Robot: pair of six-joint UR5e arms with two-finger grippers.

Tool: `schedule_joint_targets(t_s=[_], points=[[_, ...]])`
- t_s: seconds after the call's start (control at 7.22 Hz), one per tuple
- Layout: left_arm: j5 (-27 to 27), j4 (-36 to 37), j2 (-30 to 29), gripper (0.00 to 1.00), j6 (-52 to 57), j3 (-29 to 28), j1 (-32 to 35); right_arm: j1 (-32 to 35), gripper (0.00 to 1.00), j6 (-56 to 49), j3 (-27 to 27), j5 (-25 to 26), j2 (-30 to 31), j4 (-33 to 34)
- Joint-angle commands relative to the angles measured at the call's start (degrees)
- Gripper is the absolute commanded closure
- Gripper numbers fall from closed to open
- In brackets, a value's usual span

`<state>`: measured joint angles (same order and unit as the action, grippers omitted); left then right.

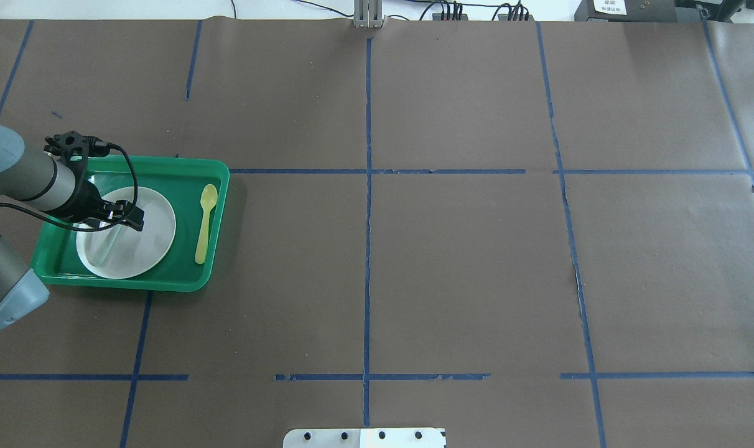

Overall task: Place fork
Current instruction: 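Reach the left gripper down over the white fork on the plate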

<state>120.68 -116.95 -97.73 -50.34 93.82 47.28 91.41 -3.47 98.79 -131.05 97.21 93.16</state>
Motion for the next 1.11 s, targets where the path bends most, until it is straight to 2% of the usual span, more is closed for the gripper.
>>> schedule_joint_targets(t_s=[0.0,0.28,0.69,0.97], points=[[-0.53,-0.12,-0.79,0.19,0.07,-1.18,-0.69,0.00,0.00,-0.05,0.00,0.00,0.00,0.00],[-0.45,-0.12,-0.79,0.31,0.42,-1.27,-0.70,0.00,0.00,0.04,0.00,0.00,0.00,0.00],[-0.54,-0.21,-0.79,0.74,0.68,-1.19,-0.70,0.00,0.00,0.04,0.00,0.00,0.00,0.00],[-0.45,-0.21,-0.79,0.92,0.60,-0.75,-0.70,0.00,0.00,0.04,0.00,0.00,0.00,0.00]])
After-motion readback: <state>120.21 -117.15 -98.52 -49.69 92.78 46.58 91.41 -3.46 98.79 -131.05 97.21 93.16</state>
